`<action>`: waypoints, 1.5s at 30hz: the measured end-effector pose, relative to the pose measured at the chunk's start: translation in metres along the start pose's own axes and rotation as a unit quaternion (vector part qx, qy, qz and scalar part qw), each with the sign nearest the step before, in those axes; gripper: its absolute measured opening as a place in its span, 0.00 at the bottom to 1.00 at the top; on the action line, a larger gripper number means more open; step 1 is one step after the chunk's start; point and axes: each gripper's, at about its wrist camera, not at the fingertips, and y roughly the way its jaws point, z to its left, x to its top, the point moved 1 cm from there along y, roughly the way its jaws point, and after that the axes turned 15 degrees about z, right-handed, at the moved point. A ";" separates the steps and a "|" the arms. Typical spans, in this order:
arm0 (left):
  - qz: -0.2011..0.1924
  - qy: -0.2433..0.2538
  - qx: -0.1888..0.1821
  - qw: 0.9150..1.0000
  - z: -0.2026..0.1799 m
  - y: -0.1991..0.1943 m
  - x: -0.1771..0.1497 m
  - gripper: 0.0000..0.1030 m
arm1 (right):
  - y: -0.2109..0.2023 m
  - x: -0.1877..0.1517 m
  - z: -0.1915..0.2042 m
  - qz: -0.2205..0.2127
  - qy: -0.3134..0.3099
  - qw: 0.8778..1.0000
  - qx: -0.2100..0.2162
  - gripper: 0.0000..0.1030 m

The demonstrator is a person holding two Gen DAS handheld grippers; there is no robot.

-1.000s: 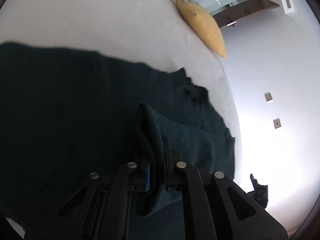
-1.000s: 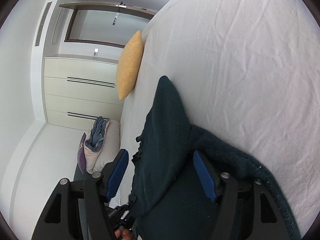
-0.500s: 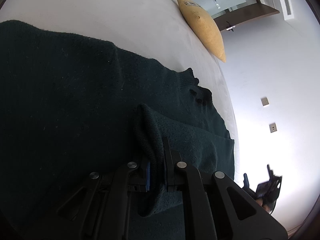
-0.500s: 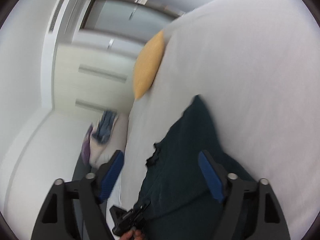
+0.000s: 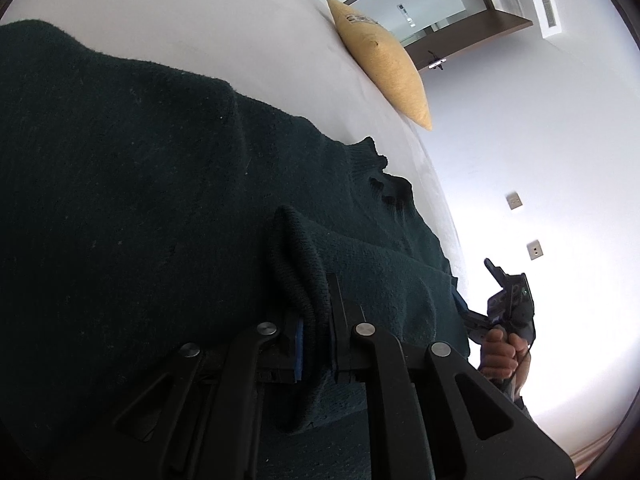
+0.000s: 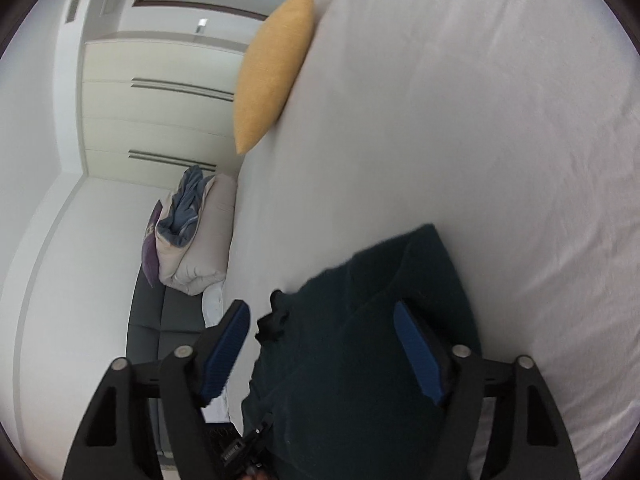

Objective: Fold small clothes

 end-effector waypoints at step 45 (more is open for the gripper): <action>-0.313 -0.325 -0.095 0.887 0.174 -0.319 -0.171 0.96 | 0.077 -0.291 0.115 0.109 -0.077 0.991 -0.019 0.81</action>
